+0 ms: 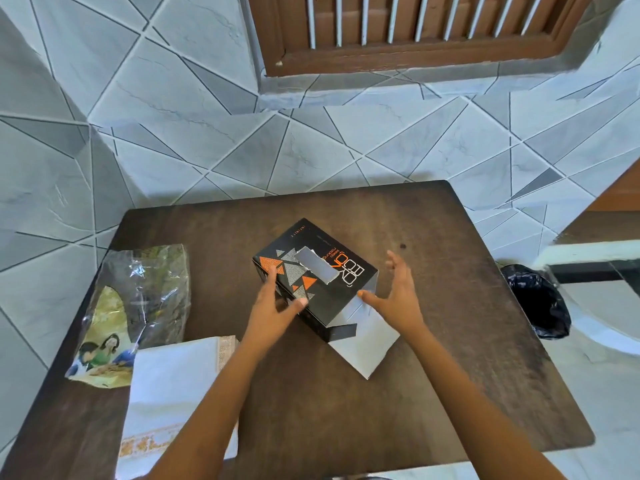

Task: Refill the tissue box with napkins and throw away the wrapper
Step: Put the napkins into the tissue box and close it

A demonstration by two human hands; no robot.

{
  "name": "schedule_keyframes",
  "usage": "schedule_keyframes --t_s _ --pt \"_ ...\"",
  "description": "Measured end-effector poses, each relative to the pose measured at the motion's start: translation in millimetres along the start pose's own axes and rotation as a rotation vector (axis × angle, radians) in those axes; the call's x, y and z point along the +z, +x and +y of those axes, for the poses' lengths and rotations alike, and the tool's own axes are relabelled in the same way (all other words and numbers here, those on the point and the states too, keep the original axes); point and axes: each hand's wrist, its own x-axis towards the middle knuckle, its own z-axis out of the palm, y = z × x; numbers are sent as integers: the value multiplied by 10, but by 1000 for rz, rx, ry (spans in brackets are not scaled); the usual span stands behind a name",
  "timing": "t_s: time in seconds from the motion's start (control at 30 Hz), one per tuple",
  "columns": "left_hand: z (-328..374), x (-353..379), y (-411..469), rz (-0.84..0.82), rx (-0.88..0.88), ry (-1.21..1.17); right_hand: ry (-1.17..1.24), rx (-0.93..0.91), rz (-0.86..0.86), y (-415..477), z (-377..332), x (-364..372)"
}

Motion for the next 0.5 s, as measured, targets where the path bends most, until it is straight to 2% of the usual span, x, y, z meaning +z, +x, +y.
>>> schedule_keyframes --t_s 0.1,0.17,0.27,0.4,0.5 --pt "-55 187 -137 -86 -9 -18 221 152 -333 136 18 21" --pt "-52 221 -126 -84 -20 -35 253 156 -416 126 20 19" --pt "-41 131 -91 -79 -52 -124 166 74 -388 10 1 61" --pt "43 -89 -140 -106 -38 -207 149 -116 -235 -123 -196 51" --pt "203 -309 -187 12 33 -219 141 -205 -220 -138 -472 -87"
